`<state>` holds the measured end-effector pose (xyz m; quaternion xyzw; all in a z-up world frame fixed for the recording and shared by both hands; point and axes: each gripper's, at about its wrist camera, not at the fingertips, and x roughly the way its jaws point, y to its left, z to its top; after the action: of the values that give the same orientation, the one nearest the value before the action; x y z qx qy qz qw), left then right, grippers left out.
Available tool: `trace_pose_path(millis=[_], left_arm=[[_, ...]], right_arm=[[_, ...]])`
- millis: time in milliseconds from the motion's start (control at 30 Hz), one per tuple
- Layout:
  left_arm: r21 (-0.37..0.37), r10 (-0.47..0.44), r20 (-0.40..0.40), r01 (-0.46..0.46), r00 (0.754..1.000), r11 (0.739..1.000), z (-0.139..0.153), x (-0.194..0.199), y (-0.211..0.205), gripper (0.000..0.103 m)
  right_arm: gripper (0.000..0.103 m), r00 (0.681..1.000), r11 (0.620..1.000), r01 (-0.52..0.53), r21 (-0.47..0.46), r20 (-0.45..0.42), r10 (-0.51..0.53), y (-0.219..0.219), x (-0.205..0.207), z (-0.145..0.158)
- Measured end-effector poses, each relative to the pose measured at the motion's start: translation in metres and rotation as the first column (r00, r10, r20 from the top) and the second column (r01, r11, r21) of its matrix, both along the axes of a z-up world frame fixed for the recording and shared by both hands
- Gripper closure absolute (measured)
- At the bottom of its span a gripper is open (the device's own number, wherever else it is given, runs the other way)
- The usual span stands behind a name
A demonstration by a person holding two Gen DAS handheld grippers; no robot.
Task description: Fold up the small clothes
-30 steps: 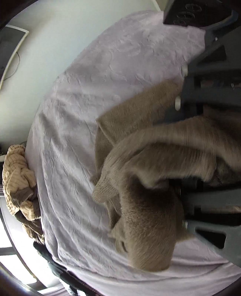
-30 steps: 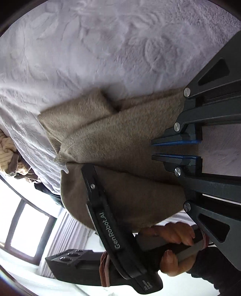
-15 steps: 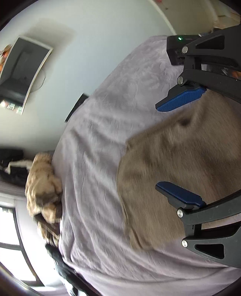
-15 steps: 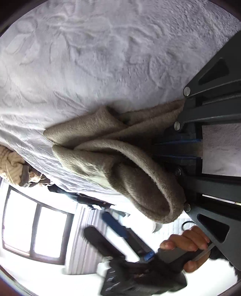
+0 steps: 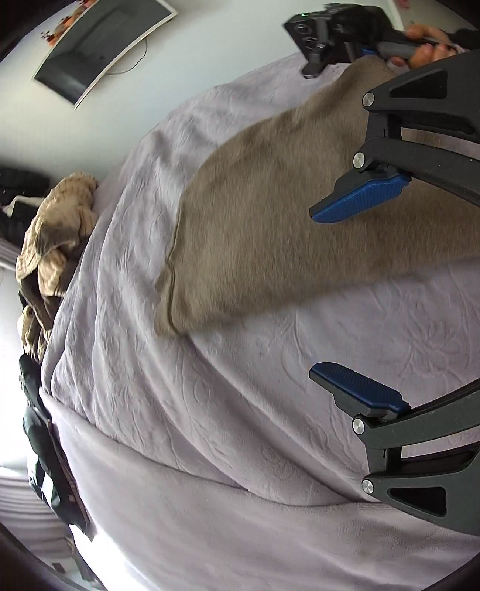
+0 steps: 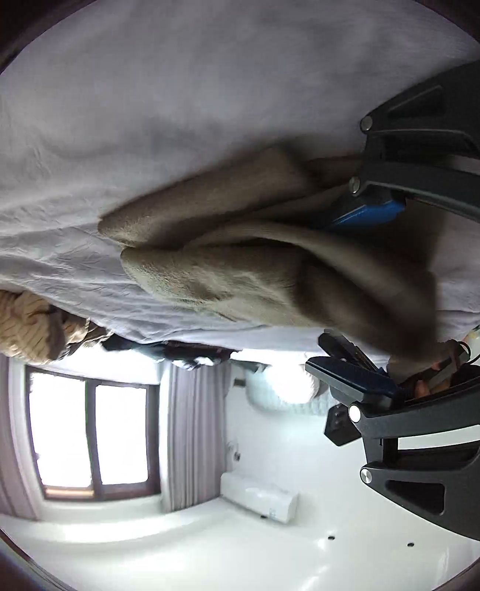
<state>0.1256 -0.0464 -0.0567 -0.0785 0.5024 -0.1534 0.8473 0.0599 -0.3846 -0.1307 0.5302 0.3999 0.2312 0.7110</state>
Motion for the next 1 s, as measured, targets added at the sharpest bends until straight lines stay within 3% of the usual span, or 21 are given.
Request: trace_pose_path(millis=[133,167,233,400,467,600,633,700,800,867,1000], left_arm=[[-0.005,0.011,-0.008,-0.011,1.0,1.0,-0.009,0.009,0.004,0.024],[-0.013,0.019,-0.012,-0.019,1.0,1.0,-0.011,0.012,0.005,0.024],[-0.024,0.035,-0.016,-0.036,0.999,0.999,-0.012,0.015,0.006,0.024],[0.021,-0.017,0.066,0.015,0.998,1.0,0.003,0.007,-0.009,0.024],[0.051,-0.051,0.075,0.047,0.996,0.998,0.002,0.007,-0.017,0.024],[0.042,-0.057,0.037,0.055,0.998,0.998,-0.015,0.01,-0.021,0.023],[0.039,-0.047,0.032,0.045,0.998,0.998,-0.018,0.009,-0.019,0.019],[0.059,-0.022,0.034,0.02,0.999,0.998,-0.016,0.005,-0.012,0.016],[0.094,-0.014,0.03,0.011,0.999,0.995,-0.008,-0.001,-0.004,0.016],[0.083,-0.025,0.046,0.021,0.999,0.996,0.002,-0.01,0.003,0.016],[0.051,-0.071,0.062,0.068,0.996,0.996,0.016,-0.027,-0.001,0.016]], right_arm=[[0.034,0.999,0.995,-0.037,-0.093,-0.027,0.035,-0.001,0.029,0.004],[0.049,0.999,0.991,-0.044,-0.126,-0.038,0.04,0.002,0.033,0.006],[0.085,0.996,0.948,-0.066,-0.312,-0.084,0.042,0.013,0.04,0.018],[0.085,0.994,0.875,0.036,-0.483,0.109,0.019,0.022,0.016,0.074],[0.085,0.995,0.845,0.068,-0.531,0.101,-0.016,0.015,0.014,0.07],[0.084,0.998,0.871,0.002,-0.491,-0.05,-0.03,-0.002,0.02,0.021],[0.084,0.998,0.881,0.0,-0.473,-0.059,-0.031,-0.006,0.014,0.015],[0.081,0.997,0.893,0.015,-0.45,-0.057,-0.045,-0.011,0.007,0.02],[0.077,0.998,0.853,0.029,-0.521,-0.035,-0.056,-0.012,-0.003,0.041],[0.076,0.998,0.838,0.043,-0.544,-0.006,-0.055,-0.012,-0.017,0.057],[0.076,0.997,0.85,0.038,-0.525,0.074,0.002,-0.002,-0.042,0.087]])
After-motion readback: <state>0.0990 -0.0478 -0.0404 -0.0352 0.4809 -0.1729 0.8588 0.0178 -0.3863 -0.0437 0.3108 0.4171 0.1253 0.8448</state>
